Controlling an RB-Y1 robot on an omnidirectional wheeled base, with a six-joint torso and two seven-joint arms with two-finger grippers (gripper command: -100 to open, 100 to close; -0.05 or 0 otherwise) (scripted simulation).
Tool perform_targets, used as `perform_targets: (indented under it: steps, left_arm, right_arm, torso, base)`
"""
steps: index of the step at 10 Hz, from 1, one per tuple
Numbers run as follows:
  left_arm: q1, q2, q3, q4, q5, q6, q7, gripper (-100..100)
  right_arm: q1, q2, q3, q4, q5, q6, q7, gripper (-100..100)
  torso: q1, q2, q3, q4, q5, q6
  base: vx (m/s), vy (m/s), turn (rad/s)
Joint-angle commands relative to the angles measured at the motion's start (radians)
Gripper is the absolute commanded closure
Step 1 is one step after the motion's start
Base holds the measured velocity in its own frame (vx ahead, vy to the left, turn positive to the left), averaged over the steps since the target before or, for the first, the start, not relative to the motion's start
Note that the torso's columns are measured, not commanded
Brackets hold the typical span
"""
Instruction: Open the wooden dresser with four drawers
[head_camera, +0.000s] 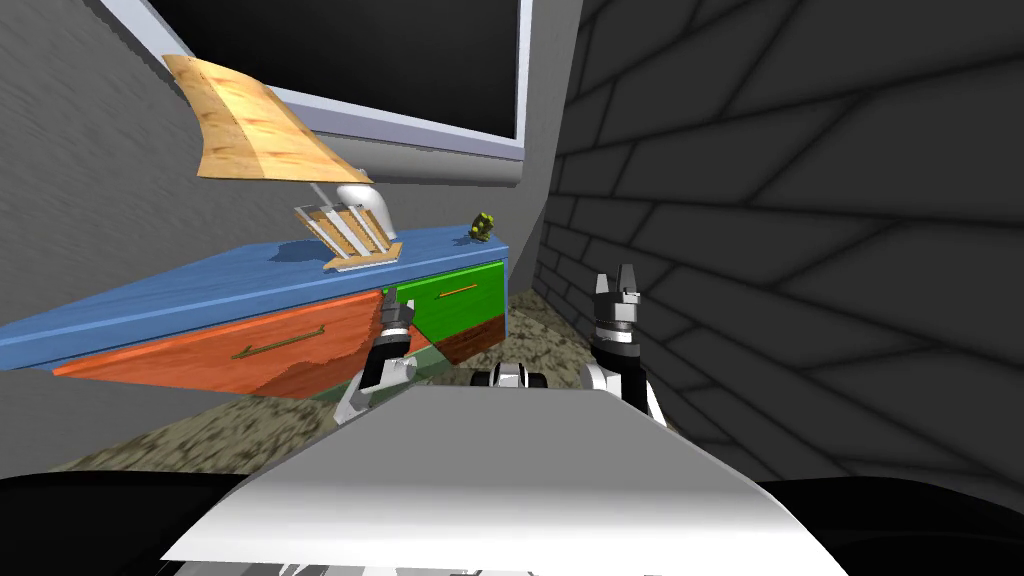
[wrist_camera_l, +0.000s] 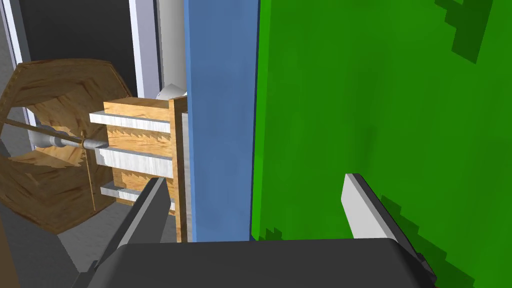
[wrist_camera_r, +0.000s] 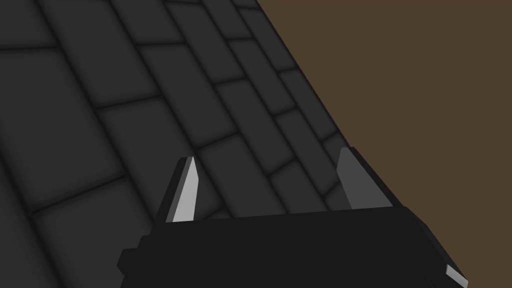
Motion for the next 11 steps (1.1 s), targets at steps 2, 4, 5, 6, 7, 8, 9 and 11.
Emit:
perform_targets:
  steps: [2,4,5,6,7,8,9,11]
  left_arm:
    - [-0.02,-0.046,0.026,0.063,0.024,0.013,0.005,-100]
    - [-0.027,-0.092,0.038,0.089,0.036,0.019,0.007,-100]
    - [-0.03,-0.122,0.043,0.099,0.04,0.022,0.008,-100]
    - [-0.032,-0.154,0.046,0.107,0.043,0.024,0.009,-100]
    - [-0.034,-0.184,0.049,0.113,0.046,0.025,0.01,-100]
    - [-0.034,-0.204,0.05,0.115,0.047,0.026,0.01,-100]
    - [-0.034,-0.188,0.05,0.109,0.047,0.03,0.01,-100]
    - [-0.027,-0.187,0.061,0.064,0.052,0.069,0.01,-100]
  right_arm:
    - [0.0,0.0,0.0,0.0,0.0,0.0,0.0,0]
    - [0.0,0.0,0.0,0.0,0.0,0.0,0.0,0]
    - [0.0,0.0,0.0,0.0,0.0,0.0,0.0,0]
    - [0.0,0.0,0.0,0.0,0.0,0.0,0.0,0]
    - [0.0,0.0,0.0,0.0,0.0,0.0,0.0,0]
    - [0.0,0.0,0.0,0.0,0.0,0.0,0.0,0]
    - [0.0,0.0,0.0,0.0,0.0,0.0,0.0,0]
    - [0.0,0.0,0.0,0.0,0.0,0.0,0.0,0]
  torso:
    - [0.001,0.001,0.001,0.0,0.0,0.0]
    - [0.003,0.002,0.001,0.001,0.001,0.0]
    - [0.003,0.0,0.0,0.0,0.001,0.0]
    - [0.003,0.001,0.0,0.0,0.001,0.0]
    - [0.001,0.001,0.001,0.0,0.0,0.0]
    - [0.002,0.002,0.001,0.001,0.0,0.0]
    - [0.004,0.003,0.002,0.001,0.001,0.0]
    - [0.004,0.0,0.0,0.0,0.001,0.0]
  base:
    - [0.096,-0.225,0.085]
    - [0.091,-0.168,0.055]
    - [0.086,-0.134,0.06]
    - [0.071,-0.138,0.048]
    - [0.053,-0.113,0.028]
    - [0.027,-0.068,0.008]
    - [0.009,-0.027,0.002]
    - [0.075,0.015,-0.015]
